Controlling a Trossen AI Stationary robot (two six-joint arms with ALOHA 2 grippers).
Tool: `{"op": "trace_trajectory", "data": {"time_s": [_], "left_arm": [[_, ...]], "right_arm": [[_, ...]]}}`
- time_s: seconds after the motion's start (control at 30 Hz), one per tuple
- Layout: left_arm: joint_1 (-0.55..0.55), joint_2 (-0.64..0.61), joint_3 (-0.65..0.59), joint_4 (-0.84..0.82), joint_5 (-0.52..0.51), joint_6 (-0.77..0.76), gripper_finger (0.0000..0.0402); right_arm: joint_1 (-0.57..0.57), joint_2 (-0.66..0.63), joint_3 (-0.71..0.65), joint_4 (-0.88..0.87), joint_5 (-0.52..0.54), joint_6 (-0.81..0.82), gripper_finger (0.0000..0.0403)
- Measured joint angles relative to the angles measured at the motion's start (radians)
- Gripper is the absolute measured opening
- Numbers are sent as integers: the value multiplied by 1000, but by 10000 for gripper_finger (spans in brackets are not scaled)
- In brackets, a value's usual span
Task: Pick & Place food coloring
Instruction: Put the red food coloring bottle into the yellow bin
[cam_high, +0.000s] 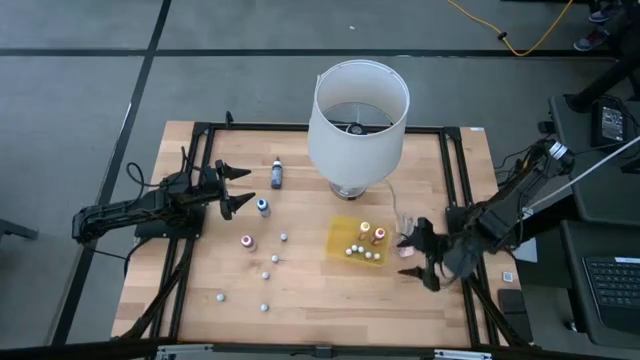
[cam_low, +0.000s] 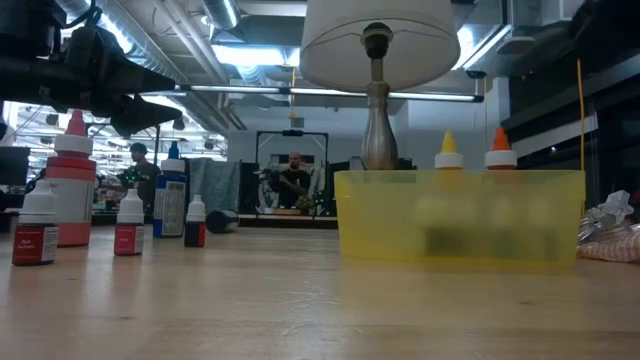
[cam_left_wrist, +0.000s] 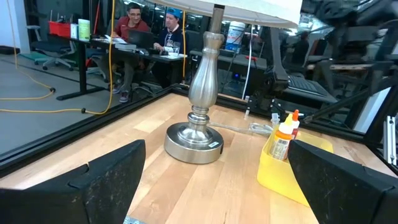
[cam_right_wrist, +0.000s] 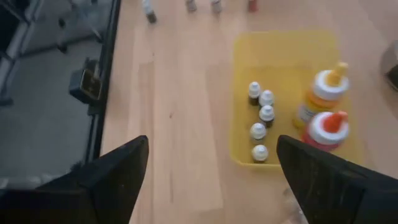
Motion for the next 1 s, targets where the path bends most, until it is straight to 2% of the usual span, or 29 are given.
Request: {"op": "trace_trajectory", "data": {"time_s": [0.2,0.4,0.5,0.67,0.83,1.0], "left_arm": [[0,0,0,0,0,0,389],[0,0,0,0,0,0,389],[0,0,0,0,1,0,389],[0,0,0,0,2,0,389],[0,0,0,0,2,0,389],[0,0,0,0,1,0,389]], "right_arm": [[-102,-241,-201,117,2,-20,355],[-294,-438,-327,138,4,-194,356],[-407,-508,-357,147,10,-242,356],[-573,-621,-432,274,23,-302,356],[-677,-717,-534,434,10,-369,356],[-763,-767,-614,493,2,-419,356]]}}
